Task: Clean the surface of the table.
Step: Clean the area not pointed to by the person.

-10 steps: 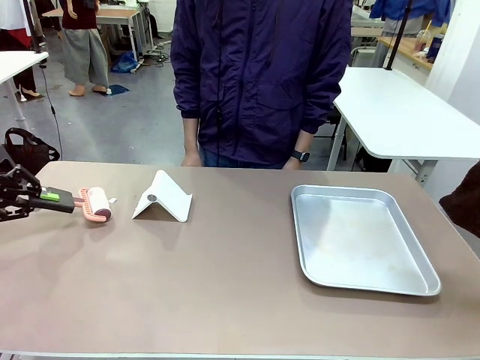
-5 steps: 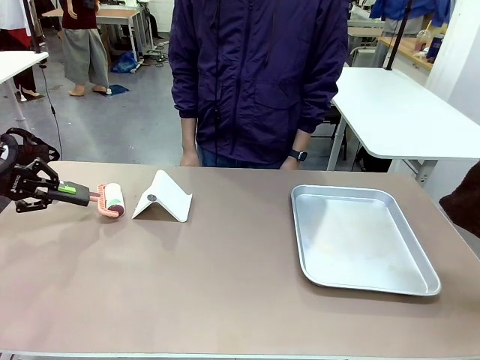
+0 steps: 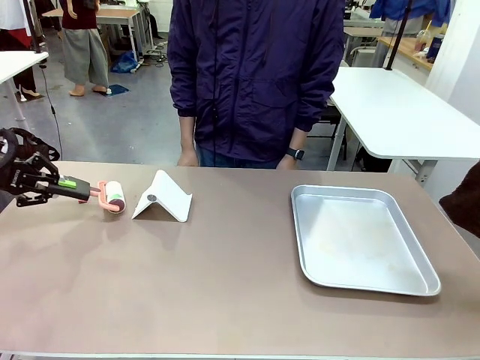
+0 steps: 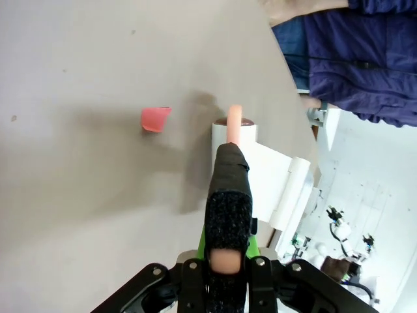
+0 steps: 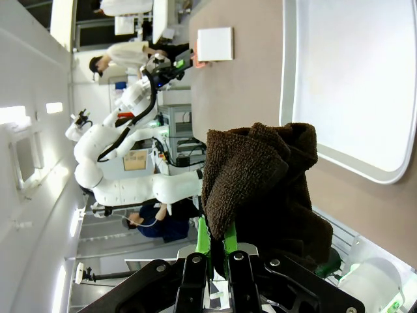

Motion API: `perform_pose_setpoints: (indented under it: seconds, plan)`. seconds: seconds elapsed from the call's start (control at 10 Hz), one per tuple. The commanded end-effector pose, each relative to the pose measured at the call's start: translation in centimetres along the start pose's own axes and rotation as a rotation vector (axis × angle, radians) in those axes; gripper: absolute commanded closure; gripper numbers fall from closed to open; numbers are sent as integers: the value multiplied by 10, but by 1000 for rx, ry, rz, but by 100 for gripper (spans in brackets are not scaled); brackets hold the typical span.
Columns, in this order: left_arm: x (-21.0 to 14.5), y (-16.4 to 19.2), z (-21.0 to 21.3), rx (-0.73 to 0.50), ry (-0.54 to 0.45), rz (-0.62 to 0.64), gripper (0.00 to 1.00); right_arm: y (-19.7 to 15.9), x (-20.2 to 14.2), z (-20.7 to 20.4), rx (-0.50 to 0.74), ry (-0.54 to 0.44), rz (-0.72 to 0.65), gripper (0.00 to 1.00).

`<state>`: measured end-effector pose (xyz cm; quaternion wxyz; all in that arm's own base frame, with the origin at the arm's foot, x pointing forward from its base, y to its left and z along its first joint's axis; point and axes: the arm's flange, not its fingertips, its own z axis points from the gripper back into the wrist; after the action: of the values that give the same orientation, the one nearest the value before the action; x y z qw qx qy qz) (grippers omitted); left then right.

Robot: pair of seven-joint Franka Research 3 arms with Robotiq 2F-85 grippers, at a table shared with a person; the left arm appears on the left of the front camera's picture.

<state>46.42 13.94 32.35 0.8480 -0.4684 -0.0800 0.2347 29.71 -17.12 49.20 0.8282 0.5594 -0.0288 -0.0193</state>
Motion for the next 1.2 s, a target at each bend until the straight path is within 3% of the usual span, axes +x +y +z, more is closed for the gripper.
perform_pose_setpoints:
  seconds: [0.0,0.3,0.6,0.9,1.0,1.1]
  plan:
    - [-35,-19,44,-142,-45,-114,79,1,-5,-1,5,6,20,91]
    - [-83,-21,107,-209,-18,-184,79,1,-5,-1,5,6,20,91]
    - [-121,20,161,-251,-74,-186,79,1,-5,-1,5,6,20,91]
    - [-121,75,180,-338,-176,-55,79,1,-5,-1,5,6,20,91]
    - [-118,80,179,-324,-138,-9,79,1,-5,-1,5,6,20,91]
    - [-130,67,185,-289,-151,-70,79,1,-5,-1,5,6,20,91]
